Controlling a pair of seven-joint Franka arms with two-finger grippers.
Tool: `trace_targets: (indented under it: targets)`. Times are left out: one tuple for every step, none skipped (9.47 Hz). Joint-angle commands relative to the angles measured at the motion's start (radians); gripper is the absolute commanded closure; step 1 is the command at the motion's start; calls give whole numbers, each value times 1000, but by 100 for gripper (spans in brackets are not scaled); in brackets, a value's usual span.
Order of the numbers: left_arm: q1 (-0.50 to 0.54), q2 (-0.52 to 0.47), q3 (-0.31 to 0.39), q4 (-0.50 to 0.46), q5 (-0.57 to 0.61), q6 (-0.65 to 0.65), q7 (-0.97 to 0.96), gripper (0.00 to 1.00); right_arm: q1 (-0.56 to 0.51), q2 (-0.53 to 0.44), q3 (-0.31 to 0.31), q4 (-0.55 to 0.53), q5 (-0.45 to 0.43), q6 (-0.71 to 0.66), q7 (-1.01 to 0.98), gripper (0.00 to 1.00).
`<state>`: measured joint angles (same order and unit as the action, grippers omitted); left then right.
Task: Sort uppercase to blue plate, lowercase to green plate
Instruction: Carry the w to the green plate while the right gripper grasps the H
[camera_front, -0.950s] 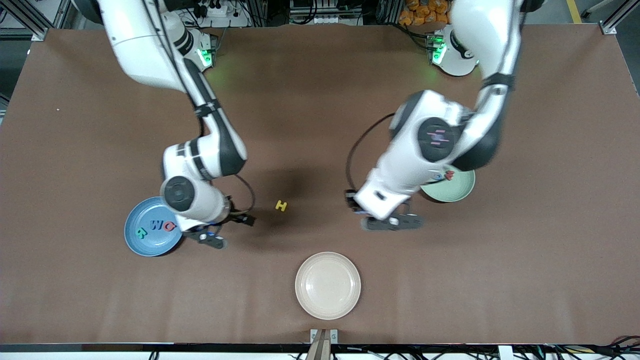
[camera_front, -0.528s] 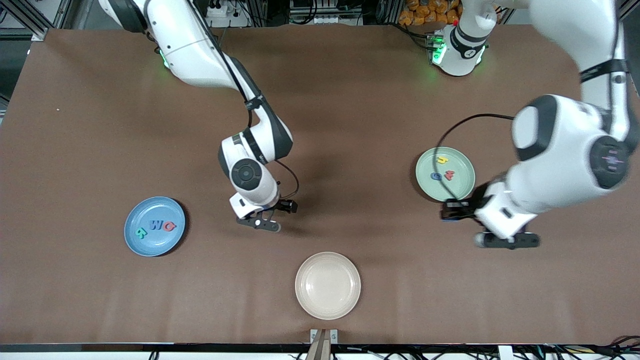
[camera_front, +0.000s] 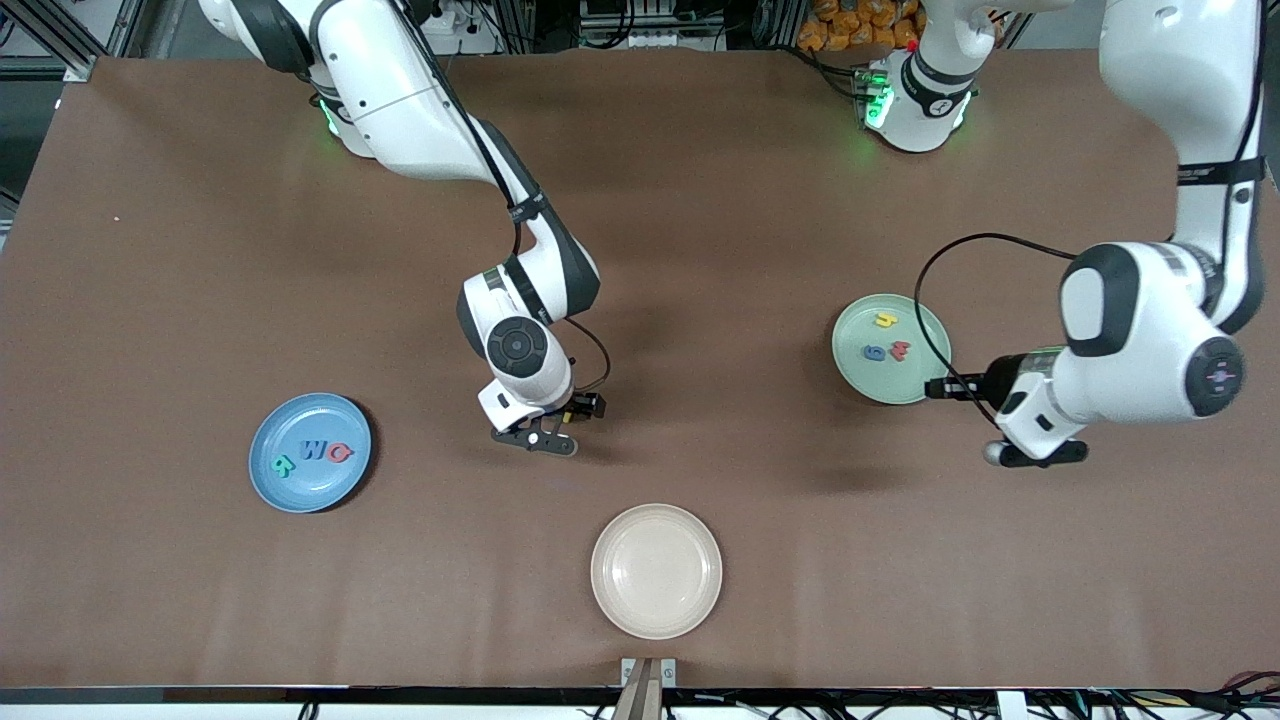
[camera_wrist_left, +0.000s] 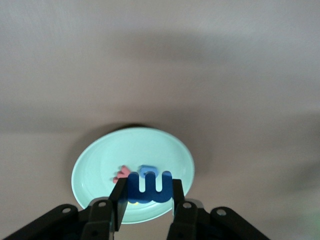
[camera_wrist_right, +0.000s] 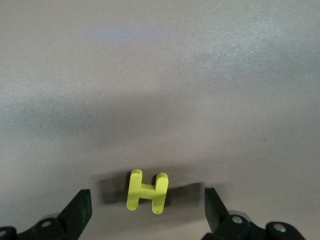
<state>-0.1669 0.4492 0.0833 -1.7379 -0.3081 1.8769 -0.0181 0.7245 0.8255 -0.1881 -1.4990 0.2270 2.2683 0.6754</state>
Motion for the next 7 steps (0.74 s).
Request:
trace_targets:
  targets:
    - [-8,-58,3,-183,41,45,17,82,-2,3,-2,6,-3,16,108,0]
    - [-6,-58,3,-222,67,57,17,82,-2,4,-2,6,-3,33,140,0]
    - [-6,-55,3,-254,70,70,17,82,0,4,-1,-1,-3,51,165,0]
    - [-6,-55,3,-293,70,85,17,81,3,4,-1,-9,-2,63,168,0]
    - [-6,-55,4,-327,70,91,17,81,3,6,-1,-13,-2,63,168,0]
    - [-6,-55,4,-342,83,91,15,74,4,7,-1,-15,-3,66,168,0]
    - [-6,-52,3,-341,107,93,14,34,4,6,-1,-30,-3,73,168,0]
